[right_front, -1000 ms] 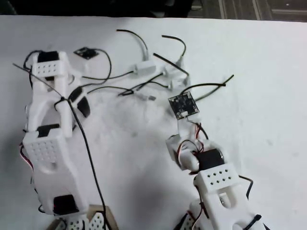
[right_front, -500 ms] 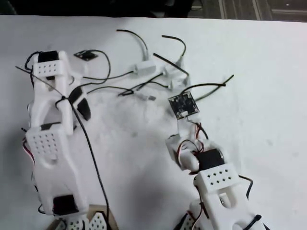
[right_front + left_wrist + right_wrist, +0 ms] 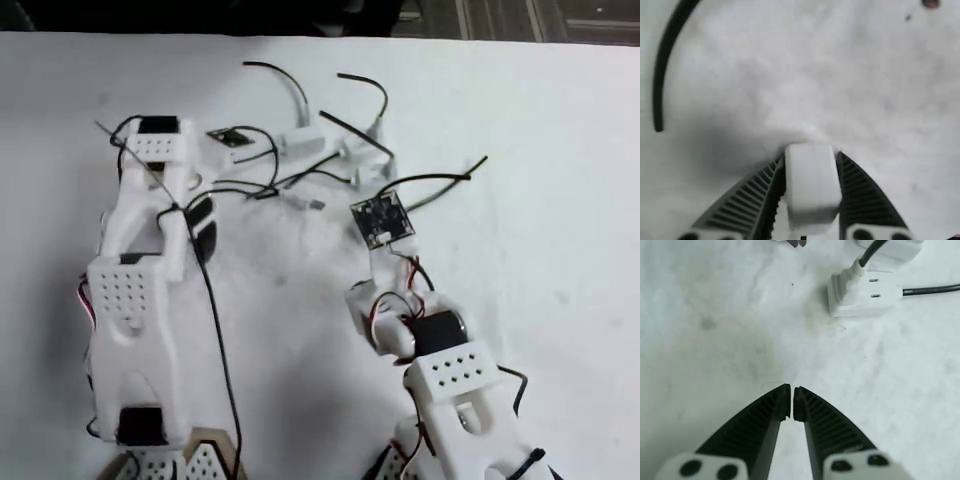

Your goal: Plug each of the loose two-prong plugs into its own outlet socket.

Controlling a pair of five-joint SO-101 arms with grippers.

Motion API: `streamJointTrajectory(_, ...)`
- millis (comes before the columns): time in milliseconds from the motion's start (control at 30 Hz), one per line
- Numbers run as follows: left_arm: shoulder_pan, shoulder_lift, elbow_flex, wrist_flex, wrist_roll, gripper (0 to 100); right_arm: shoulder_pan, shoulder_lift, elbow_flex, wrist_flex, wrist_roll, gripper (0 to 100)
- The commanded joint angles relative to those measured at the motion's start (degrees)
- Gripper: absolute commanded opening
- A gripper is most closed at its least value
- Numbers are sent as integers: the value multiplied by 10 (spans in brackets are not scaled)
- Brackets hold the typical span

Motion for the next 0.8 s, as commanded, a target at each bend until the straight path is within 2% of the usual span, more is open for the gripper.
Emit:
streamJointTrajectory(0, 25, -10, 3, 7, 30, 164, 5, -11, -4, -8, 4, 24)
streamJointTrajectory(167, 58, -11, 7, 20, 40, 165, 5, -11, -4, -8, 23, 24)
streamJointTrajectory(333, 85, -31, 15, 21, 80, 165, 5, -11, -4, -8, 23, 24)
streamJointTrajectory(667, 156, -254, 212, -14, 121, 172, 5, -11, -4, -8, 24, 24)
streamJointTrajectory(767, 159, -307, 263, -27, 128, 223, 5, -11, -4, -7, 24, 24)
